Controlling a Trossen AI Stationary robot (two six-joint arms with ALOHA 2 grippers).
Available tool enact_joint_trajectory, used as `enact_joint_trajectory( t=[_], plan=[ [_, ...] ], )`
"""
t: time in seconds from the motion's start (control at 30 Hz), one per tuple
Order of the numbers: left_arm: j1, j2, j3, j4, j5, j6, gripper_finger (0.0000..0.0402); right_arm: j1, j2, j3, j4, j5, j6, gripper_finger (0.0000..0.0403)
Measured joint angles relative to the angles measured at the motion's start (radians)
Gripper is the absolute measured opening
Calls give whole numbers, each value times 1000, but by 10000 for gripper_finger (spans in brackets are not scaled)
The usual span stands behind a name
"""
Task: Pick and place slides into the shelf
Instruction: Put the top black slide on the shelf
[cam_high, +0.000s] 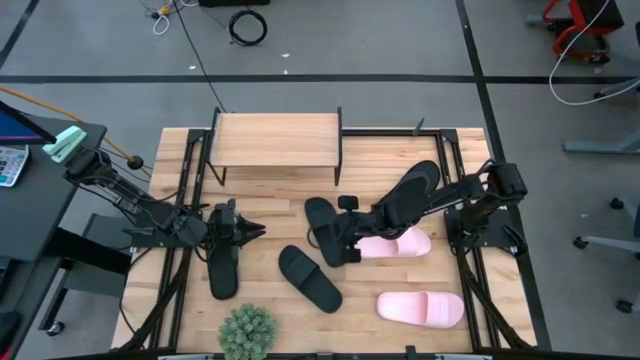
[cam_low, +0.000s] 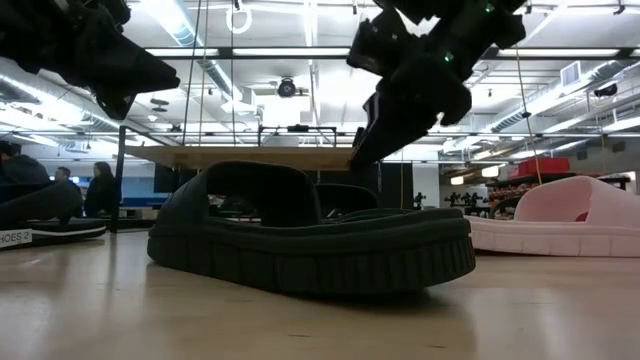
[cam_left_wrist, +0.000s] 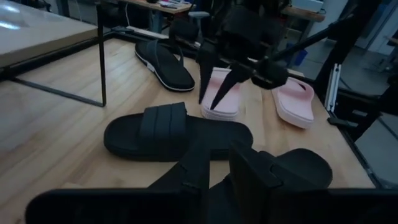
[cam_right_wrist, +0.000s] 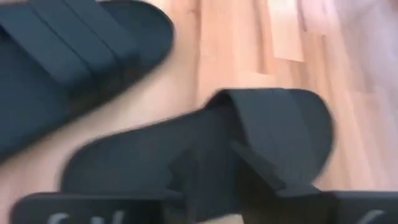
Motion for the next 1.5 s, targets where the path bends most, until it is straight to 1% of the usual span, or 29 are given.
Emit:
enact_joint_trajectory(
  t=[0.07,0.17,0.27,0.37,0.5,0.63,0.77,0.93,1.07,1.13,1.2,1.3,1.4,1.5],
  plan=[
    [0,0,0,-1,0,-14,64,-6,12,0,6,37,-28,132],
    [6,-1,0,-3,0,-14,64,-17,47,0,13,52,-65,170],
    [21,-1,0,9,0,-7,60,-16,89,0,40,117,-164,199],
    [44,-1,0,27,-4,-8,57,-12,127,0,98,204,-249,216],
    [70,-1,0,32,-4,-14,58,-28,161,0,175,224,-286,220],
    [92,-1,0,32,-4,-14,61,-38,176,0,191,236,-287,202],
    [115,-1,0,31,-4,-13,59,-40,169,1,197,240,-287,164],
    [151,-1,0,31,-4,-3,55,-42,167,1,238,298,-266,88],
    [163,-1,0,29,-5,-7,60,-52,164,1,242,311,-215,19],
    [162,-1,0,29,-4,-8,62,-52,158,1,243,307,-205,13],
    [159,-1,0,28,-4,-16,63,-42,148,0,249,310,-168,21],
    [149,-1,0,19,-4,-37,61,-7,113,17,268,344,-120,22],
    [134,-1,0,8,-4,-47,57,28,64,67,278,365,-135,10],
    [119,-1,0,8,-4,-48,53,44,13,133,275,417,-185,14]
  ],
)
